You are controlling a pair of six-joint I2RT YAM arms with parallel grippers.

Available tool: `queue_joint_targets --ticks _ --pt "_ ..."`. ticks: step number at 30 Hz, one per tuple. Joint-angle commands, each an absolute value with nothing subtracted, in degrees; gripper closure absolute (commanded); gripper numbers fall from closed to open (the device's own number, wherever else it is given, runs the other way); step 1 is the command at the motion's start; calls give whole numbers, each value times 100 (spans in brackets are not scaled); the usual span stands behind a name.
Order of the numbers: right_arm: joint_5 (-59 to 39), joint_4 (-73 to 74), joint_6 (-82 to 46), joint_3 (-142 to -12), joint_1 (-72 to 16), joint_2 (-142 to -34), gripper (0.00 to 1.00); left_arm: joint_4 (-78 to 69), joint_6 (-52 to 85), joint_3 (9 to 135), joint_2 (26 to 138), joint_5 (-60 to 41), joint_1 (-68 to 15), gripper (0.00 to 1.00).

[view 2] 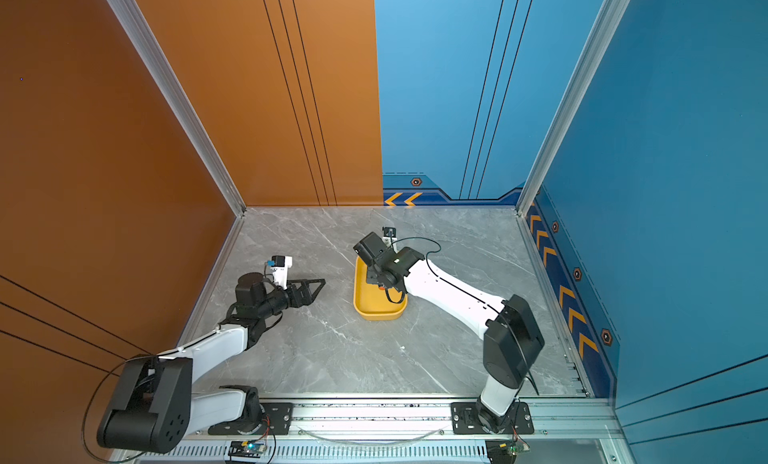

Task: Put the screwdriver in the bin
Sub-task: 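Lift the screwdriver with the right gripper and carry it over the yellow bin, then lower the held screwdriver into the yellow bin with the right gripper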

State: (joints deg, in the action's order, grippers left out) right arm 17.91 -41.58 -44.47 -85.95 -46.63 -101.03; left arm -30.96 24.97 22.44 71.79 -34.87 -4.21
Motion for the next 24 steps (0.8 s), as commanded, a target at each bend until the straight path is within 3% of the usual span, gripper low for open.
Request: queue_joint_targets --ticks 1,24 --pt "2061 -4438 -4553 -8840 -4721 -10440 100 -2997 2426 2402 7128 -3656 -439 2" --pt "2004 -4437 -4790 -8907 -4740 -11601 100 -2993 2385 2359 7046 -3551 -448 2"
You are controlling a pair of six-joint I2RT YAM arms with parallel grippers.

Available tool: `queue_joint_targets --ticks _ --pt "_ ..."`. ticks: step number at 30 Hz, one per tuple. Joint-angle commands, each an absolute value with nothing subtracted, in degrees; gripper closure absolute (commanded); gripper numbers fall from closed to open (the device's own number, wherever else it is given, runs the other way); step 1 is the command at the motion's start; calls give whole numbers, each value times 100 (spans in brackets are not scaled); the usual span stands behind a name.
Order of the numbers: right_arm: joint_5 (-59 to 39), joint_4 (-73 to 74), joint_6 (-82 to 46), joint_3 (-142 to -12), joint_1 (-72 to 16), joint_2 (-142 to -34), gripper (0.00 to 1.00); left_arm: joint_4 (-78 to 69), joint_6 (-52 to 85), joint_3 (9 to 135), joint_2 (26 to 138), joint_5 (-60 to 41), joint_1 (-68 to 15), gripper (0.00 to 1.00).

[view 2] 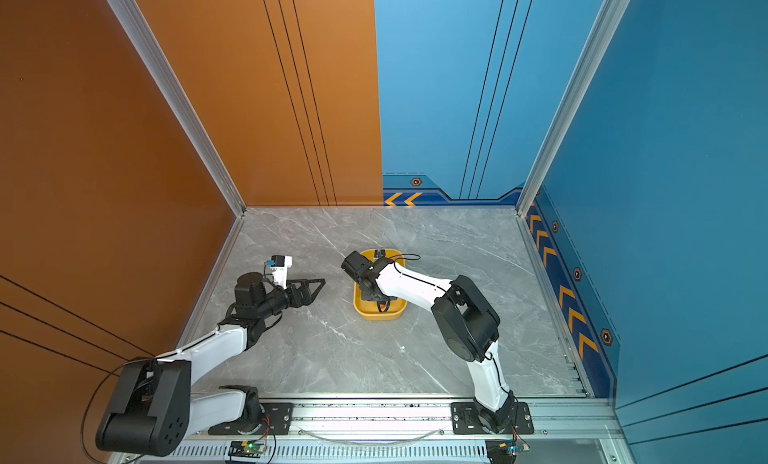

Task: Put the screwdriver in the bin
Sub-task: 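Lower the held screwdriver into the yellow bin with the right gripper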

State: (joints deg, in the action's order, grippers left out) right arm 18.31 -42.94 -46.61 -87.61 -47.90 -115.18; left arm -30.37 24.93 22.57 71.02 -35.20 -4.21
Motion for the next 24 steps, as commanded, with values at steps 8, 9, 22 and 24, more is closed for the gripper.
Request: queue_joint_targets --ticks 8,9,22,24 --pt "1915 -4431 -4825 -8912 -4687 -11757 100 -2997 2385 2374 7110 -3547 -448 2" --pt "1899 -4425 -4828 -8925 -4685 -11773 100 -2997 2388 2376 7118 -3547 -448 2" --pt "1781 -4436 -4791 -9000 -4641 -11848 100 -2997 2374 2416 7189 -3553 -466 2" --pt "1774 -4438 -4791 -9013 -4641 -12014 100 -2997 2377 2413 7207 -3553 -466 2"
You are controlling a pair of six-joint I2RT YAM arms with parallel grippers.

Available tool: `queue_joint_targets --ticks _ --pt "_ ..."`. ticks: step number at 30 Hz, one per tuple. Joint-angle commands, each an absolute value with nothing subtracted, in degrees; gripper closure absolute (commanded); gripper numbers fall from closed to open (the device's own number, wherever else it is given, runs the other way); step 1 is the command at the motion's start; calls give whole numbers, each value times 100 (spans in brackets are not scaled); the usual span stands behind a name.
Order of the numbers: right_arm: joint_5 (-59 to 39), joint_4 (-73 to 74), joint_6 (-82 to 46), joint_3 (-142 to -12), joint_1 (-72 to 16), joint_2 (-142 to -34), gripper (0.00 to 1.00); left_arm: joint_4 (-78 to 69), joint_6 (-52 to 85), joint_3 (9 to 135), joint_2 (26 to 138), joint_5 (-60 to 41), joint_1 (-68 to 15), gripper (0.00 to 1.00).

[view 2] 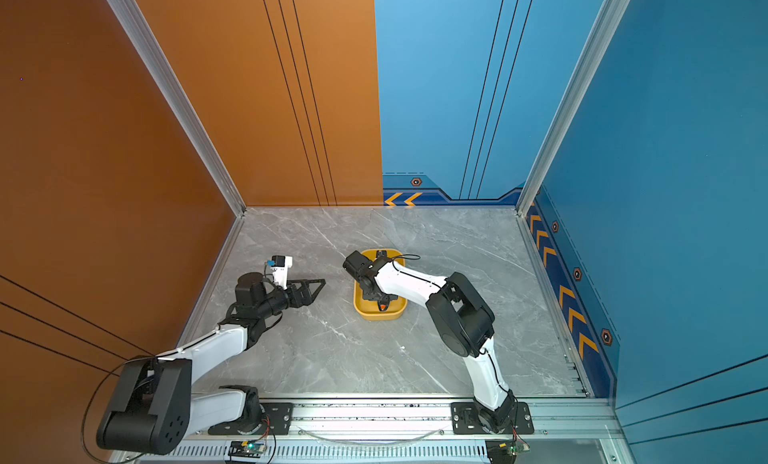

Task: Put the screwdriver in the bin
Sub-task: 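Lower the held screwdriver into the yellow bin with the right gripper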

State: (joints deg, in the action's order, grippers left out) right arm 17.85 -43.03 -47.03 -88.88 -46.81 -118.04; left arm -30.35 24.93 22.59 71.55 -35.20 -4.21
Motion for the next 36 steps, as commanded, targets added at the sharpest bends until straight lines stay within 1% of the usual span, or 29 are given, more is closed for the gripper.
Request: queue_joint_targets --ticks 1,9,10,14,16,22,25,28,30,34,36 --pt "1775 -4438 -4790 -9015 -4635 -12029 100 -2997 2382 2415 7202 -3547 -466 2" --pt "1729 -4438 -4786 -9035 -4613 -12111 100 -2997 2373 2411 7224 -3539 -475 2" --pt "1724 -4438 -4788 -9027 -4610 -12107 98 -2997 2372 2415 7222 -3534 -475 2" --pt "1705 -4438 -4779 -9027 -4606 -12086 83 -2997 2373 2409 7220 -3533 -483 2" --pt "1703 -4438 -4756 -9026 -4608 -12080 80 -2997 2373 2408 7228 -3534 -483 2" --pt "1635 -4439 -4729 -9052 -4560 -12017 76 -2997 2367 2412 7233 -3538 -482 2" --pt "1599 -4438 -4672 -9052 -4549 -11934 72 -2997 2368 2414 7238 -3542 -483 2" --pt "1582 -4472 -4594 -9044 -4547 -11921 63 -2997 2364 2415 7250 -3544 -481 2" --pt "1568 -4527 -4533 -9061 -4544 -11692 56 -2997 2364 2412 7256 -3542 -482 2" --pt "1606 -4767 -4390 -9153 -4522 -11566 50 -2997 2364 2406 7262 -3531 -480 2" --pt "1633 -4875 -4288 -9168 -4515 -11440 48 -2993 2364 2409 7272 -3530 -482 2"
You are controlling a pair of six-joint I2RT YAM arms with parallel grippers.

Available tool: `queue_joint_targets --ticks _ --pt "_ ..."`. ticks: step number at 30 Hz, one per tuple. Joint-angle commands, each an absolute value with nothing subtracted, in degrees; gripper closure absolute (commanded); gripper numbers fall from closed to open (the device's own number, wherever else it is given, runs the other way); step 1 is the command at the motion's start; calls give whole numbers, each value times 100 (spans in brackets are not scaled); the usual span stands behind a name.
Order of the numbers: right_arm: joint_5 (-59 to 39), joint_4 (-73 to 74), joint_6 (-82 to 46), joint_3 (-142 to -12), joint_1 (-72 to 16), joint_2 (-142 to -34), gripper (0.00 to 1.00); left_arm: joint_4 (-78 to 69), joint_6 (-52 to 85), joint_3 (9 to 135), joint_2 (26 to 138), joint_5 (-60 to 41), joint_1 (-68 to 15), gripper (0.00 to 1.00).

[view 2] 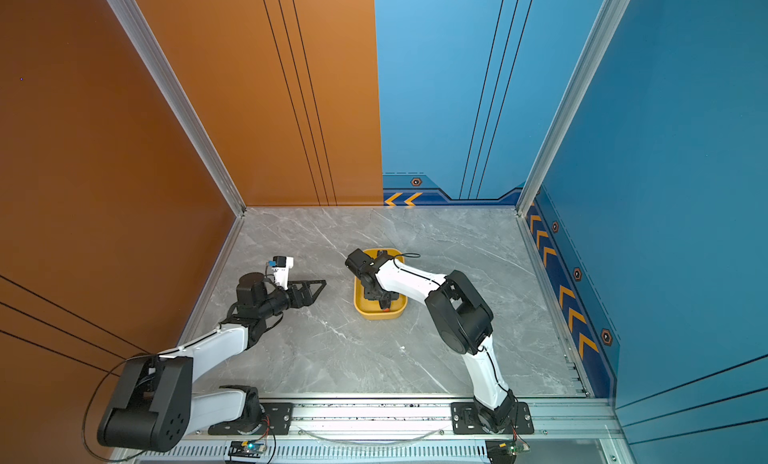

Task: Put the screwdriver in the bin

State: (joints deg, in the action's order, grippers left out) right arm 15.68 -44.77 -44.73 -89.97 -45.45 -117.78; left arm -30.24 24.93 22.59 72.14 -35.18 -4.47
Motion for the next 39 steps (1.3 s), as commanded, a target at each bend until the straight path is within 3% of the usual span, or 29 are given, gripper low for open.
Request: queue_joint_targets --ticks 1,6,13,19,21,24,31,39 --pt "1640 -4910 -4231 -9155 -4517 -11337 47 -2997 2364 2409 7281 -3524 -483 2" --pt "1650 -4930 -3315 -9039 -4508 -10700 47 -2997 2354 2424 7312 -3517 -483 2" --pt "2470 -4594 -1662 -8244 -4379 -9407 50 -2839 2225 2472 7256 -3352 -475 2" --pt "2160 -3008 -903 -6592 -3675 -7990 50 -2262 1819 2656 7124 -2978 -466 2" --pt "2074 -1974 -705 -5737 -3390 -7377 42 -2022 1565 2751 7045 -2769 -458 2" --pt "1621 -833 -705 -4674 -2825 -6562 39 -1483 1130 2965 6932 -2396 -450 2" --pt "994 -563 -712 -3712 -1755 -5802 38 -1274 659 3107 6831 -1811 -466 2" --pt "-71 151 -446 -3091 -1307 -5554 33 -1567 129 3069 6874 -1162 -470 2"
